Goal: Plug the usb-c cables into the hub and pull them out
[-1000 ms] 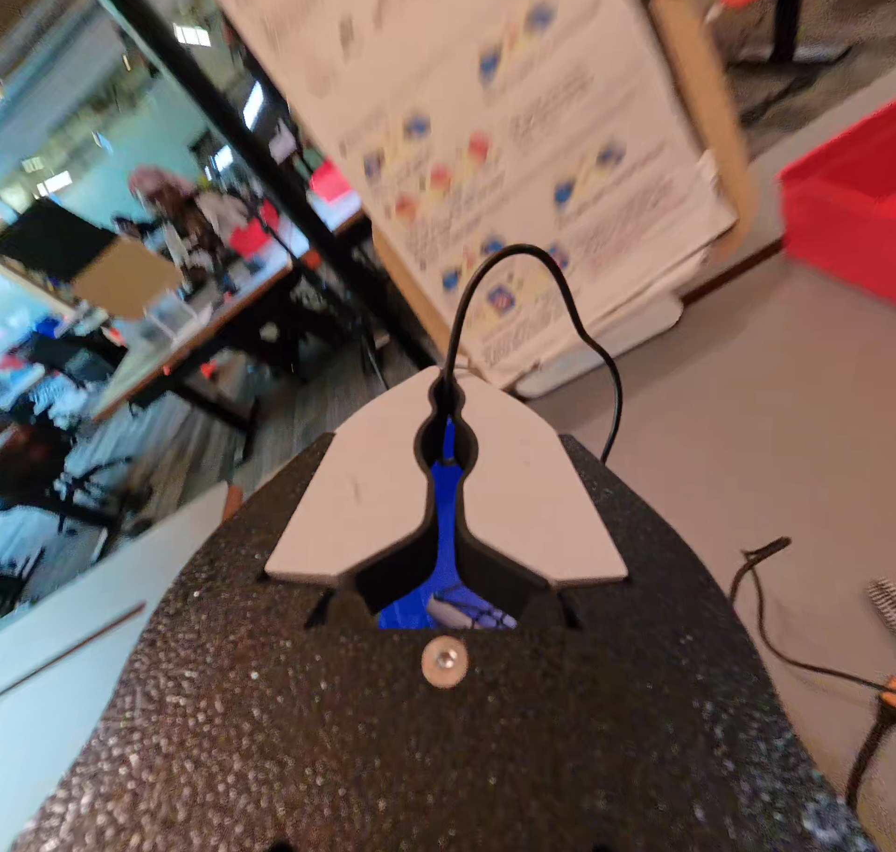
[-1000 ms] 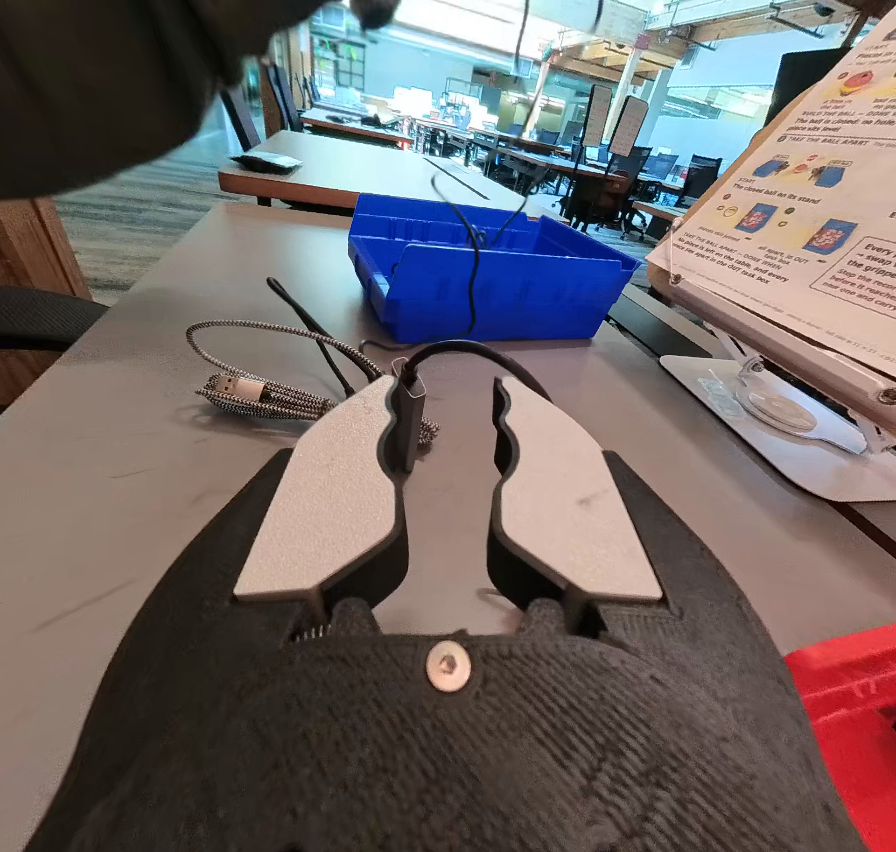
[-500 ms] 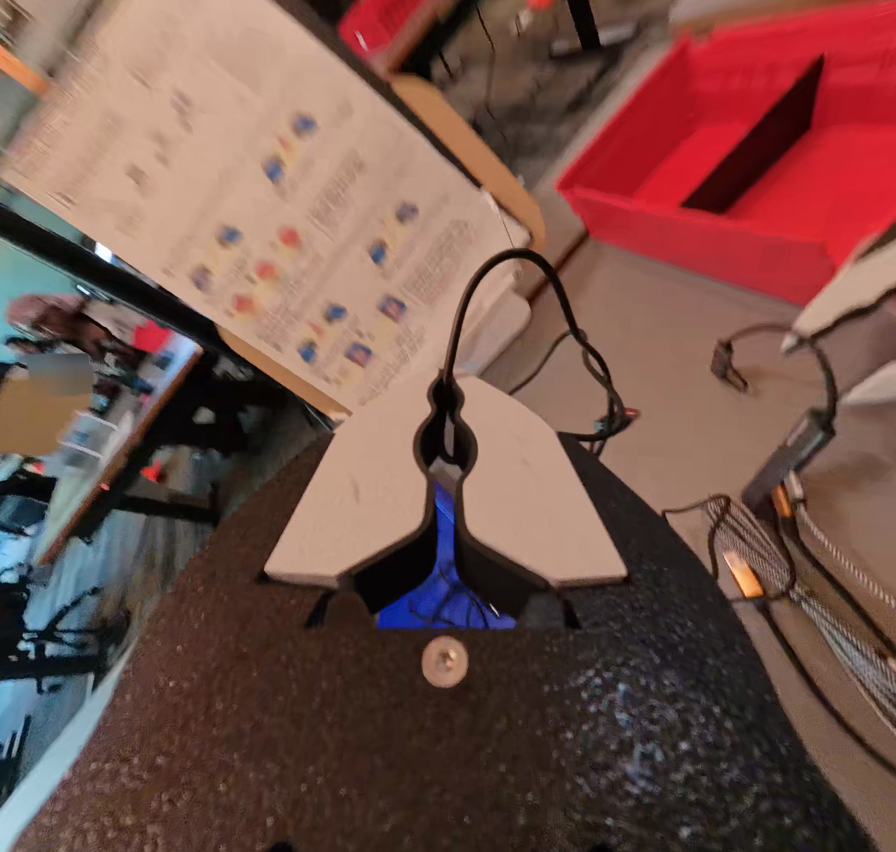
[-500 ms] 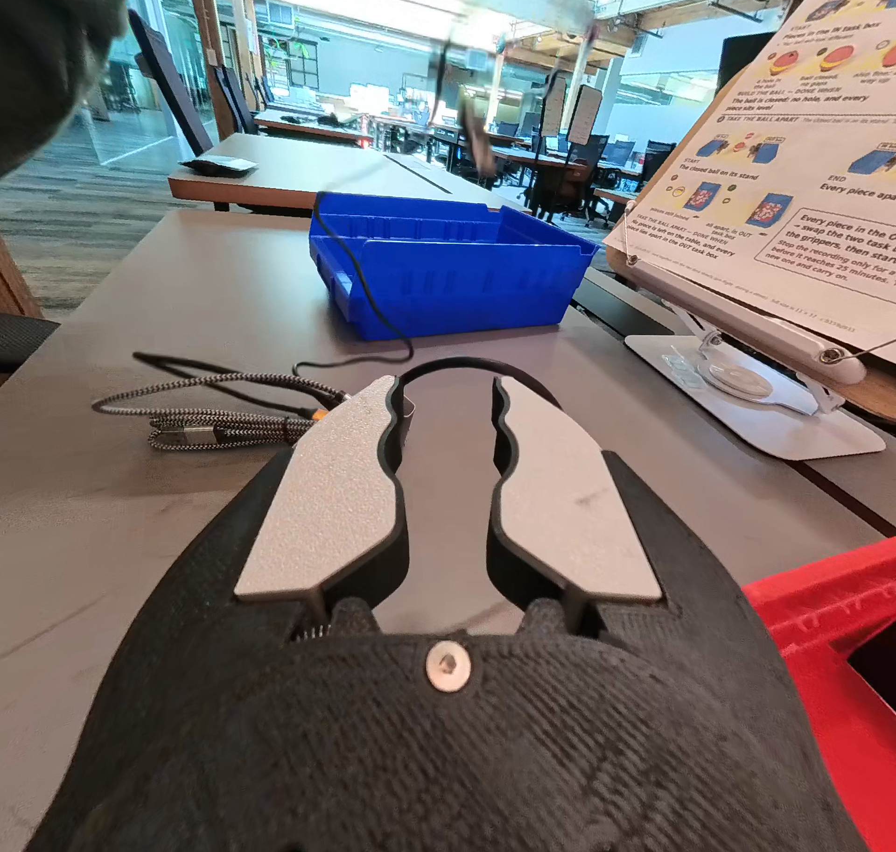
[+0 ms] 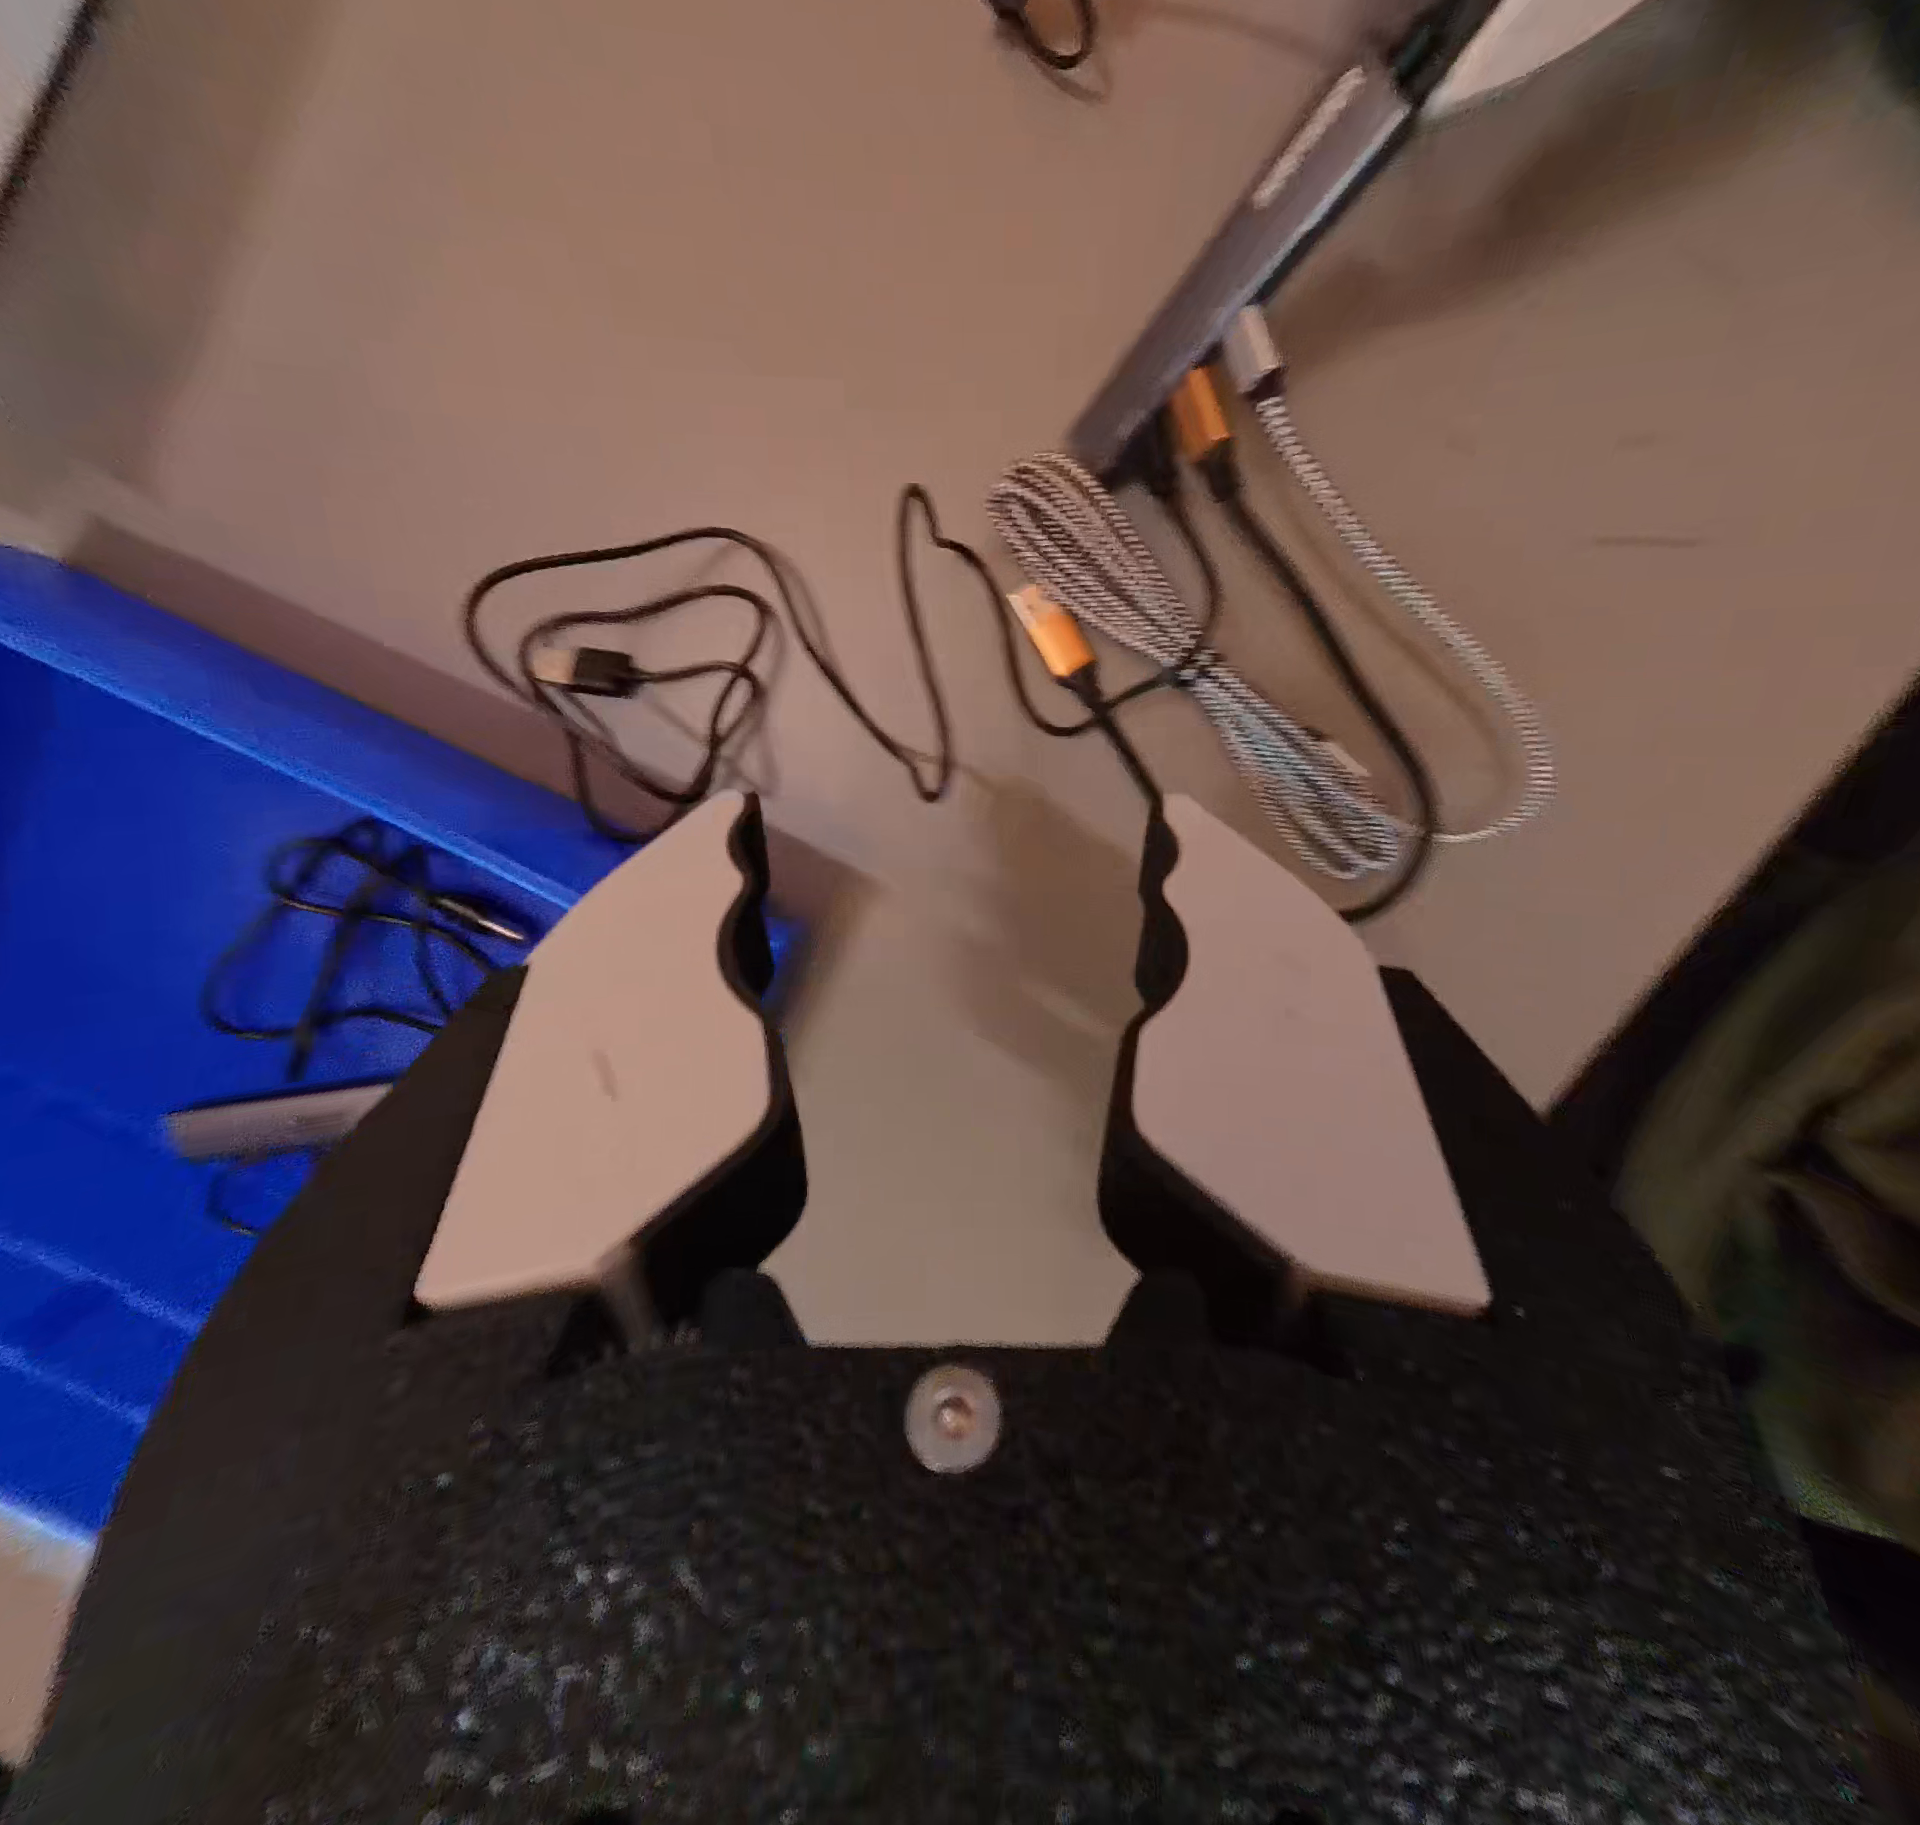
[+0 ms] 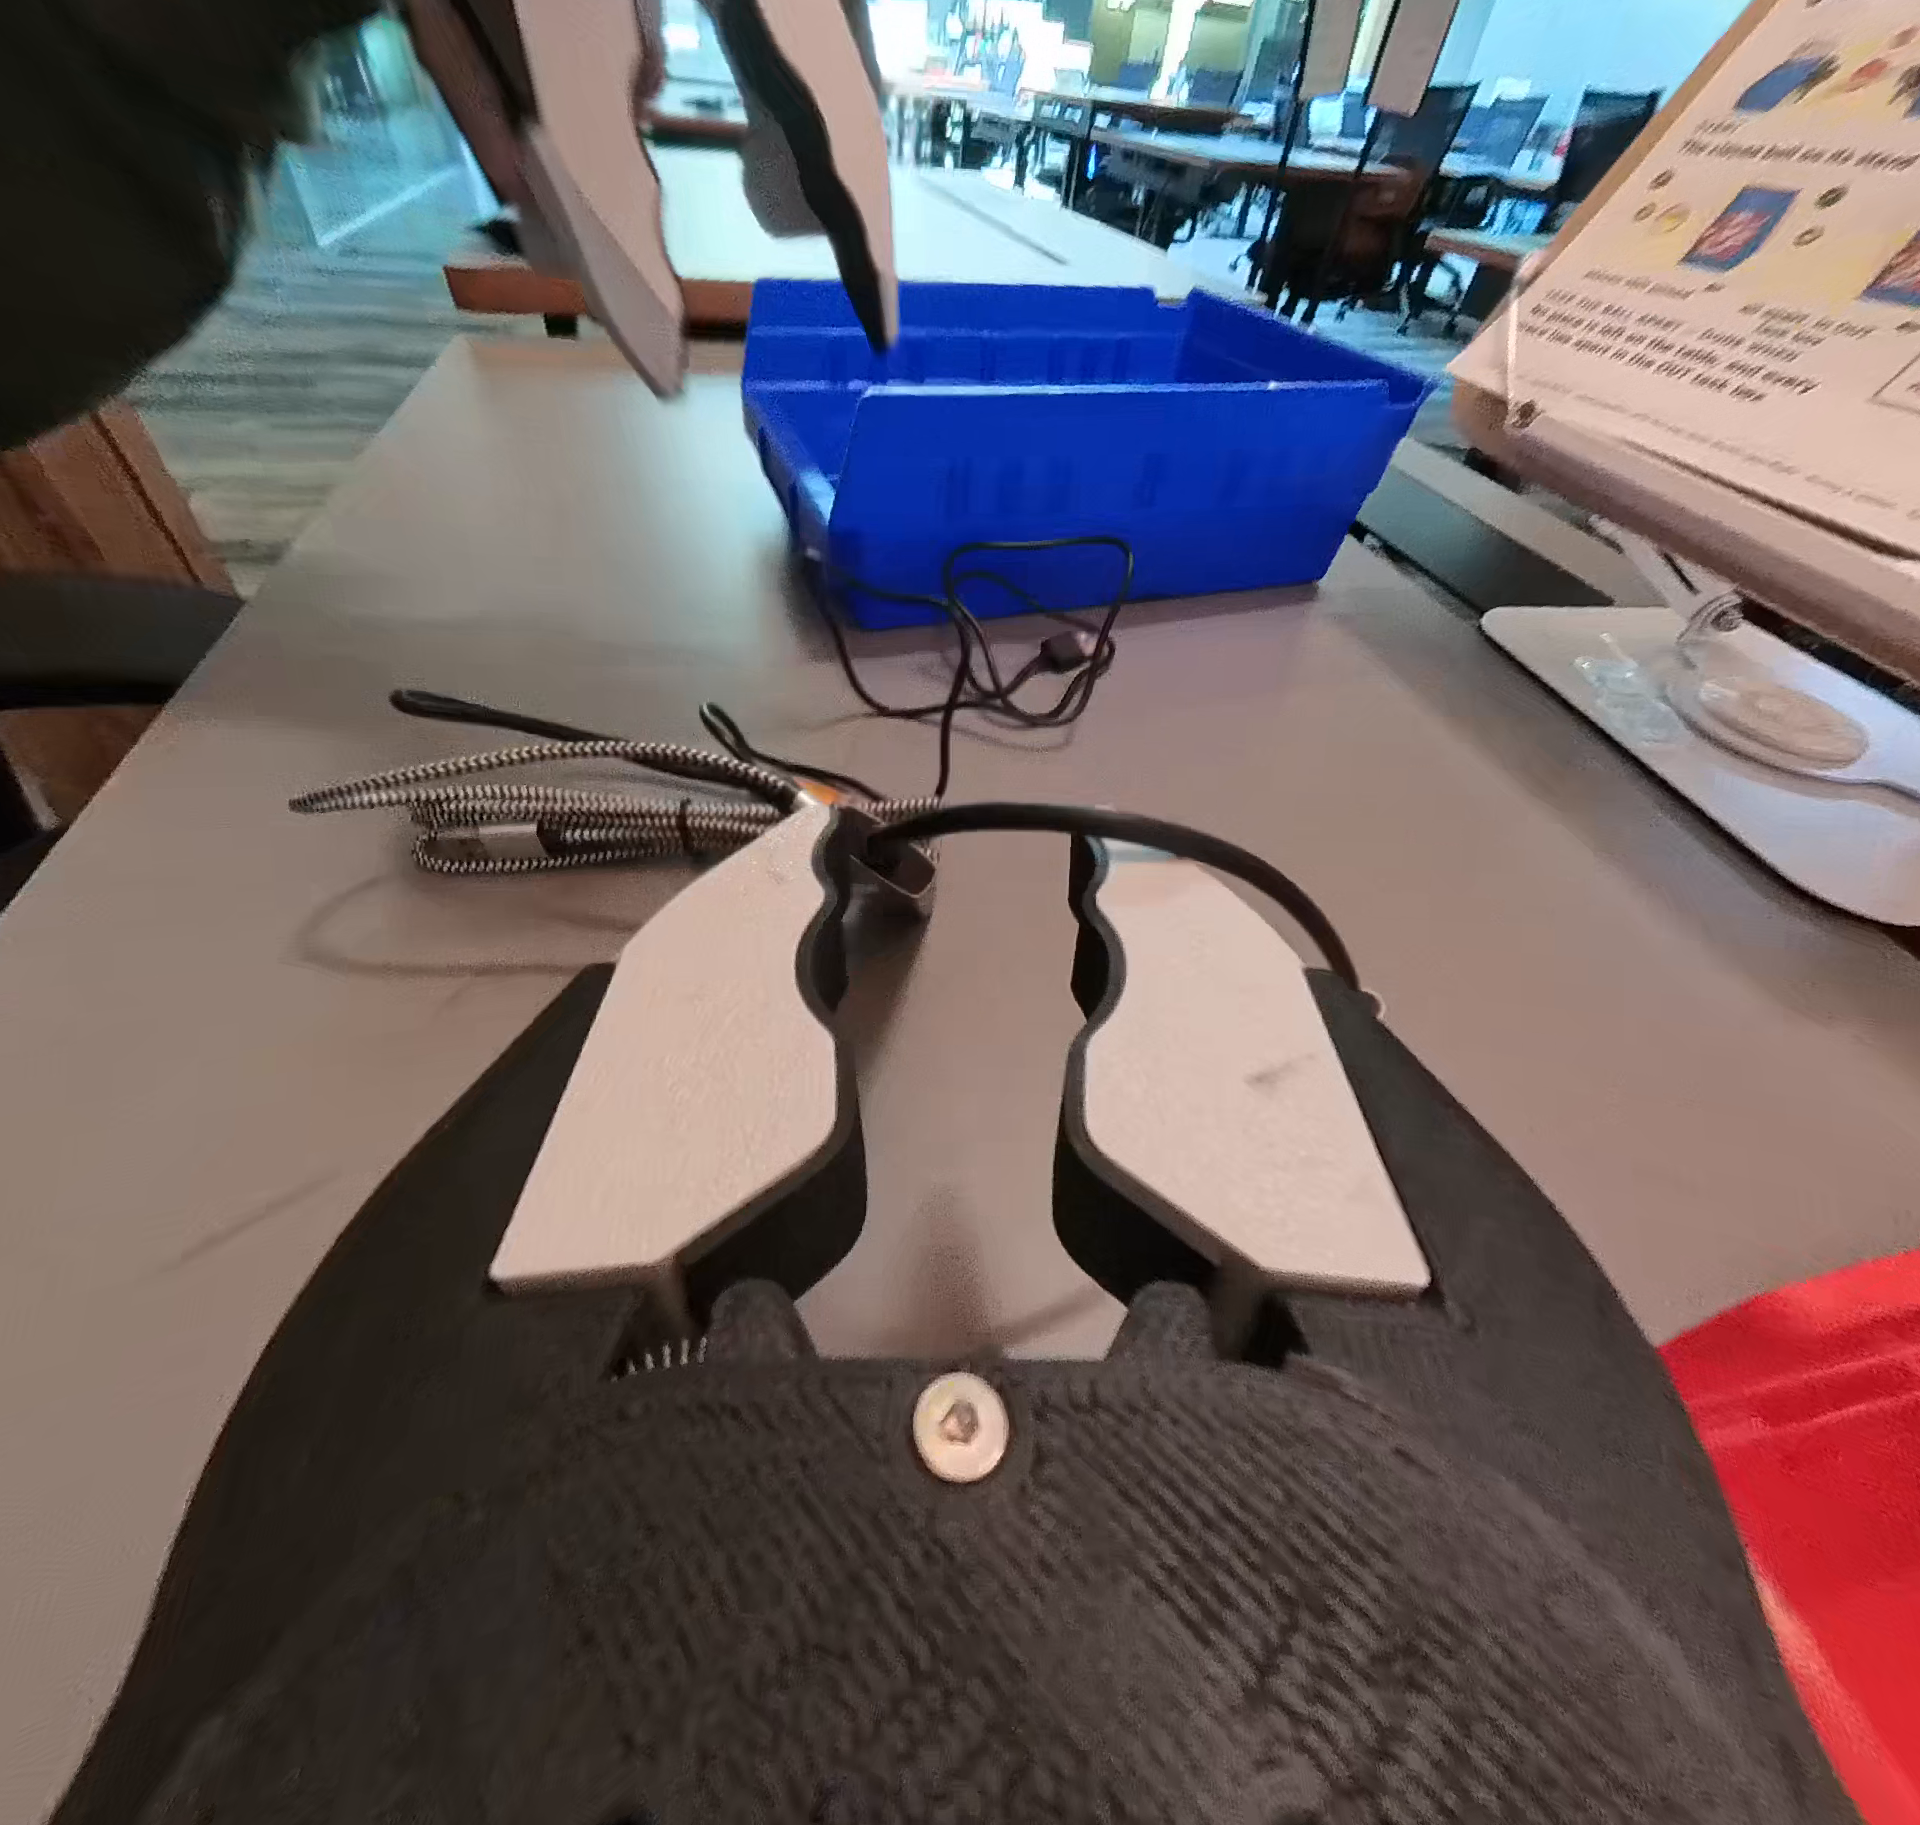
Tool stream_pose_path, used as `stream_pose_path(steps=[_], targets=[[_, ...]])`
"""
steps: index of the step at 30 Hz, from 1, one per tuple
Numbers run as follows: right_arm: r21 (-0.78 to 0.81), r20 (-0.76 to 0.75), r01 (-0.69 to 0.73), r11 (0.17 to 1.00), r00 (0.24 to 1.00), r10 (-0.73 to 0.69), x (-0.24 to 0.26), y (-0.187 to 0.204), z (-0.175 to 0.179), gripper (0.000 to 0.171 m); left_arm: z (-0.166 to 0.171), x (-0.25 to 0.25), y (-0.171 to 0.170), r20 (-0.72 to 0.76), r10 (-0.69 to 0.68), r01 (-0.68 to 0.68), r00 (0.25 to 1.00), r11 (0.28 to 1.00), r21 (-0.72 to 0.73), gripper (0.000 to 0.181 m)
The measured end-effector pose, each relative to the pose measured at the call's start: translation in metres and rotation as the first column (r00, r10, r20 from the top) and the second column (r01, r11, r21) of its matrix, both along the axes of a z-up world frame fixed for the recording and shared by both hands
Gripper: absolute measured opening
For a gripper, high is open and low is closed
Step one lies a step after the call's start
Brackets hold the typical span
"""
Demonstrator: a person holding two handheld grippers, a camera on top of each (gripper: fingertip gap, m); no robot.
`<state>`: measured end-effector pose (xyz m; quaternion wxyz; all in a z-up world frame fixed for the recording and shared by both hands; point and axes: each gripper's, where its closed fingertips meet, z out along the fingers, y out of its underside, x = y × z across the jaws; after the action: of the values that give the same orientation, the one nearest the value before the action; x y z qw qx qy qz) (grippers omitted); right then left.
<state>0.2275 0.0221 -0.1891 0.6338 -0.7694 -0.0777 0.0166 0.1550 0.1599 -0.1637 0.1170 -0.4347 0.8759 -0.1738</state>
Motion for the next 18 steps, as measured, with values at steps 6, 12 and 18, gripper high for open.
stream_pose_path(steps=[6,12,18], targets=[[-0.033,0.001,-0.018,0.999,1.000,0.018,-0.005,0.004,-0.006,0.041,-0.020,-0.013,-0.069,0.014,0.081,-0.077,0.997,0.984,-0.159,0.065],[-0.106,-0.010,-0.042,0.994,0.999,0.041,-0.012,0.006,-0.019,0.047,-0.086,-0.003,-0.094,-0.080,0.245,-0.257,0.966,0.944,-0.205,0.071],[-0.508,-0.183,-0.059,0.859,0.982,-0.040,-0.032,-0.034,-0.064,0.071,-0.099,-0.001,-0.089,-0.031,0.270,-0.271,0.962,0.945,-0.181,0.072]])
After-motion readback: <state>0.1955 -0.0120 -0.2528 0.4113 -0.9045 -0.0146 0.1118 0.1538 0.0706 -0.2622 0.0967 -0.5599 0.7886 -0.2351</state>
